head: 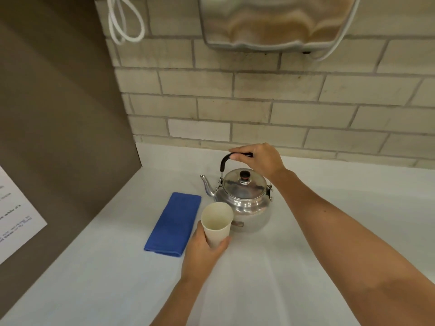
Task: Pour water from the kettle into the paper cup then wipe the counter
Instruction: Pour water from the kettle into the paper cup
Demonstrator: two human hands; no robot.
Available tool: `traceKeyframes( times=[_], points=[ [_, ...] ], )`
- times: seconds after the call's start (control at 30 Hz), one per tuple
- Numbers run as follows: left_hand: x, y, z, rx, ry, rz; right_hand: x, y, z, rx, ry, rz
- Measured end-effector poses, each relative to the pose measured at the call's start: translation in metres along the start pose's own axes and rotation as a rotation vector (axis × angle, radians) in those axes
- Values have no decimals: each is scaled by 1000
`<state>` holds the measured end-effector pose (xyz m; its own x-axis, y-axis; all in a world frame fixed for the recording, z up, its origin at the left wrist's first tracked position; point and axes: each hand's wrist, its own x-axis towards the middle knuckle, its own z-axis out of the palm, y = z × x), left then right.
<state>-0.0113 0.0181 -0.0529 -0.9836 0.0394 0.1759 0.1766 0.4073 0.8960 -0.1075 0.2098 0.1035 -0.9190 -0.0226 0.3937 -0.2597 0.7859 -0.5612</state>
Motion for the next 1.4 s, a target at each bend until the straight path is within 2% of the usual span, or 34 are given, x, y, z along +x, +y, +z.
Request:
traceKeyframes(
  times=[0.23, 0.37, 0.7, 1.4],
  points=[
    [0, 0, 0, 0, 7, 17, -12, -14, -29, -89, 84, -32],
    [-1, -2, 1, -13, 0, 35, -27, -34, -54, -166, 77, -62],
    [-2, 0, 0, -10, 2, 50, -67, -82, -94, -452, -107, -160],
    [3, -5, 2, -12, -5, 36, -68, -143, -90, -846, -346, -321]
  ],
)
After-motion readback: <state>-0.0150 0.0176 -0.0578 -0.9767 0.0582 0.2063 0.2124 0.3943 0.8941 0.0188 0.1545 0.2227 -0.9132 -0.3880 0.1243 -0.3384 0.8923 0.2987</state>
